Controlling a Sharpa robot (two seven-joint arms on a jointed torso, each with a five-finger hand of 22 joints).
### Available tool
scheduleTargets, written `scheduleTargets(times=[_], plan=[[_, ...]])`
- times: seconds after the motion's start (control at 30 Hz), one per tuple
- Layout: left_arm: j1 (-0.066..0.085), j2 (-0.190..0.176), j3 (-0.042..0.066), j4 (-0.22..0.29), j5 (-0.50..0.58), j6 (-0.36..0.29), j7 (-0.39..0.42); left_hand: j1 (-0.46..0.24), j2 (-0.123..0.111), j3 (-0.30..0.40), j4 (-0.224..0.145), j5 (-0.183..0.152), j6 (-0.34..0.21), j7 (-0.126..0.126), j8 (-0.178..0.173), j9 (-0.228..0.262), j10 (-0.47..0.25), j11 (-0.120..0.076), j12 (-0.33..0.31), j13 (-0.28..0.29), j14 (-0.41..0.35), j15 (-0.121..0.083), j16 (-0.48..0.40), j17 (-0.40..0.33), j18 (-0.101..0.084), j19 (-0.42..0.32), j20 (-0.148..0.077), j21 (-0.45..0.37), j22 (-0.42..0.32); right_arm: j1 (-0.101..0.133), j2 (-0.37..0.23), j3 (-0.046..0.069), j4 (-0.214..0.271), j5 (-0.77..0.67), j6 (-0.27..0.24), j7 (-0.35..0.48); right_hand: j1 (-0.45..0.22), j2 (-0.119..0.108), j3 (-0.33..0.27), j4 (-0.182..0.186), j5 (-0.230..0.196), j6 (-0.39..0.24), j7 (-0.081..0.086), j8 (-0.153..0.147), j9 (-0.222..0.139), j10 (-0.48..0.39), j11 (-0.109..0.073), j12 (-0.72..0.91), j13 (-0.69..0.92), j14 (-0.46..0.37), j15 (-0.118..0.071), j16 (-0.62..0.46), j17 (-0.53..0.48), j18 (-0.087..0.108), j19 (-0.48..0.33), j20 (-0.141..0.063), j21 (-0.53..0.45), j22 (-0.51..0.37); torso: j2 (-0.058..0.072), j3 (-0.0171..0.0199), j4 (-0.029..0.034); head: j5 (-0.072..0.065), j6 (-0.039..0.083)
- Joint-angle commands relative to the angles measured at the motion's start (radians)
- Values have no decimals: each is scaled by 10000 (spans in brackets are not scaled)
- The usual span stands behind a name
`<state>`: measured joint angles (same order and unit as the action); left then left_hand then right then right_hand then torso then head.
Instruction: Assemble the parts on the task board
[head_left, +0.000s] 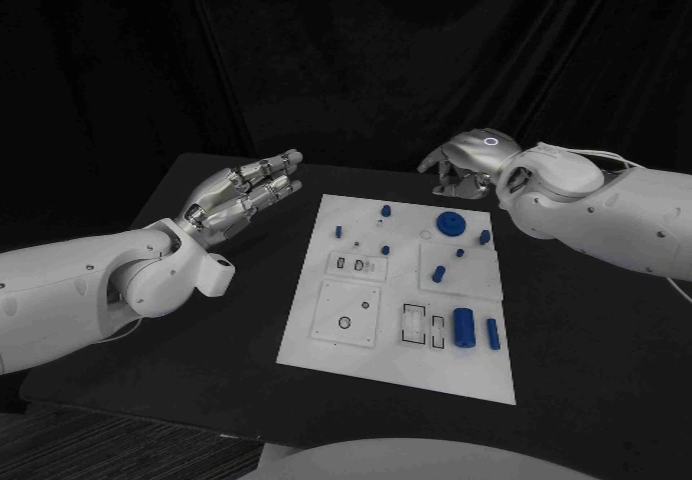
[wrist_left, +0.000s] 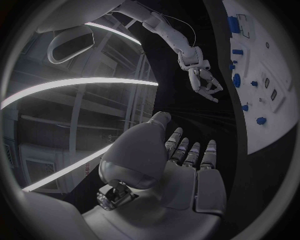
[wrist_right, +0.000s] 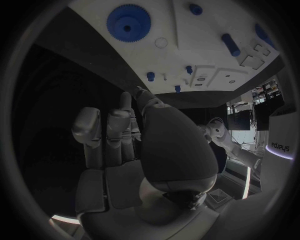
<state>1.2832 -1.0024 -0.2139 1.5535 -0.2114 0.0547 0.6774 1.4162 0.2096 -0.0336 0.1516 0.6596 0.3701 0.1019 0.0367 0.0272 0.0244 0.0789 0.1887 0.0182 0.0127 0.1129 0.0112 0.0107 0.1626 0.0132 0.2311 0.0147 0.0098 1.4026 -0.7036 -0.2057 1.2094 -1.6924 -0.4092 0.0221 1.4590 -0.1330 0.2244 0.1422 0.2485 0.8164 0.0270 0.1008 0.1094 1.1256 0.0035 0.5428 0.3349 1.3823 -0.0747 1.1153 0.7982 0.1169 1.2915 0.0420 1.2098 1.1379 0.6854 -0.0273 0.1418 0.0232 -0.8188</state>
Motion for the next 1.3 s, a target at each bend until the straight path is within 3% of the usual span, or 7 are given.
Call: scheduleTargets(times=[0.03,0.07,0.13,0.3,0.47,0.73,1.3], plan=[[0,41,11,-7,-1,166,343,3,141,668,23,138,54,28,90,157,-67,44,8,95,-77,69,-36,-70,181,4,86,-29,-7,44,-443,-1,483,128,-735,-149,-206,57,-387,142,-227,462,69,225,155,-188,-243,3820,3572,-68,-257,22,170,-144,157,-43,-137,348,-35,-1,-15,-17,-13],[-3,47,11,-9,-1,179,342,3,141,668,23,138,54,28,90,157,-67,44,8,95,-77,69,-36,-70,181,4,86,-29,-7,46,-586,-1,602,192,-708,-197,-490,72,-509,339,-311,588,160,264,190,782,-257,5544,5616,-66,-94,60,239,-116,149,-140,-153,364,-38,-5,-17,-5,-12],[-11,57,11,-13,-1,214,332,7,144,689,26,137,53,28,90,156,-71,41,-1,94,-71,108,-28,-67,180,3,99,-30,-8,29,-871,-2,823,346,-619,-322,-1019,187,-779,812,-351,746,269,238,333,2790,-309,9006,10173,726,-42,2307,3711,-302,674,-137,712,1373,-44,-6,-39,23,-3],[-33,49,11,-26,-1,281,286,11,144,720,34,133,59,25,90,156,-75,31,2,94,-56,174,-7,-57,174,1,120,-32,-10,-154,-1351,-4,1088,694,-447,-594,-1557,-35,-1161,1404,-187,973,337,315,621,4452,-296,10280,12359,1885,-61,4555,7726,-720,1723,-108,2211,2929,-62,-17,-81,26,1],[-57,57,11,-42,-1,312,289,11,140,746,42,132,62,16,91,156,-78,15,-6,93,-35,224,19,-46,164,4,139,-30,-8,-392,-1475,-5,991,847,-83,-806,-1922,-106,-1149,1494,135,1028,361,411,831,4452,-285,10280,12359,1885,-77,4555,7726,-1008,2436,-125,3162,3881,-68,-26,-109,-82,1],[-87,75,10,-56,-1,350,293,11,140,749,43,132,53,15,90,155,-79,14,-8,93,-31,227,25,-43,164,3,141,-30,-8,-699,-1358,-6,719,909,306,-958,-1864,-96,-1060,1452,289,727,365,295,876,4452,-281,10280,12359,1885,-79,4555,7726,-1057,2549,-123,3313,4035,-88,-12,-209,79,-78],[-109,97,10,-71,-1,378,285,13,137,762,45,130,49,13,88,155,-80,12,-5,93,-23,241,35,-39,160,9,151,-26,-5,-978,-829,-6,42,924,693,-957,-1336,168,-798,1269,1152,227,456,101,890,4452,-208,10280,12359,1885,-14,4555,7726,-1002,2411,-63,3165,3918,-79,-32,-142,67,-128]])
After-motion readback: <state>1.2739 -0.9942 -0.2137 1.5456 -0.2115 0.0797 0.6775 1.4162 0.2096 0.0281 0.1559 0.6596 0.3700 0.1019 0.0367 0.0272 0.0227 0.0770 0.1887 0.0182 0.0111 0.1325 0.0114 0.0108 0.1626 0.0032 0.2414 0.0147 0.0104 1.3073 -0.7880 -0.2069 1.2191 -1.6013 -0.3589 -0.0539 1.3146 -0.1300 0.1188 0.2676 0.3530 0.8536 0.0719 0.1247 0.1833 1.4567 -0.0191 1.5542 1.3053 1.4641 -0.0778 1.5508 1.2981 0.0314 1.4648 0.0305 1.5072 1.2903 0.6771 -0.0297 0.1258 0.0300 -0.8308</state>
